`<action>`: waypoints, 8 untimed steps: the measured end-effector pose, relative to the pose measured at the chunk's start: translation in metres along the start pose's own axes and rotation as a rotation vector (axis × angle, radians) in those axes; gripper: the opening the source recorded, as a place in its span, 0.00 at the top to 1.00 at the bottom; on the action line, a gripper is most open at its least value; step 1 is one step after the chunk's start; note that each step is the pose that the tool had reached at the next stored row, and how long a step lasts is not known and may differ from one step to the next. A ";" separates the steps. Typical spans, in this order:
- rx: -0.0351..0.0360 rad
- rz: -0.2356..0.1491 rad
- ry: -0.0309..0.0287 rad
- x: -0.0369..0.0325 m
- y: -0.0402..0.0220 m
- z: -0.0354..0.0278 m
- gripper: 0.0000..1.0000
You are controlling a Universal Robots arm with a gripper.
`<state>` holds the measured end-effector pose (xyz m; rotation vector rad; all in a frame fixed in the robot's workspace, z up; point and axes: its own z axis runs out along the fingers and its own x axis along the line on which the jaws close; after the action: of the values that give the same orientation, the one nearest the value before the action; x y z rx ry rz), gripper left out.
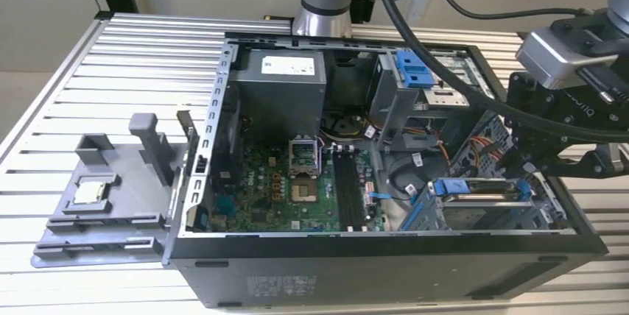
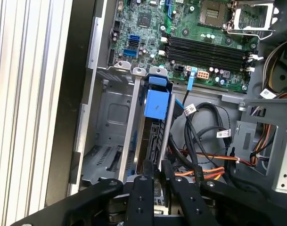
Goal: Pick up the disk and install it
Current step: 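Insert the first disk wire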
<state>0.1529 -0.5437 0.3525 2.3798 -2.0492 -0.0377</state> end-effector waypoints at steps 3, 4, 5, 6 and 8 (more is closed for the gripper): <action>0.0000 0.000 0.0000 0.0000 0.0000 0.0000 1.00; 0.0000 0.000 0.0001 0.0000 0.0000 0.0000 1.00; 0.0000 0.000 0.0001 0.0000 0.0000 0.0000 1.00; 0.0000 0.000 0.0001 0.0000 0.0000 0.0000 1.00; 0.0003 0.002 0.0000 -0.0001 0.0001 0.0005 1.00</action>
<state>0.1529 -0.5436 0.3520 2.3783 -2.0511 -0.0375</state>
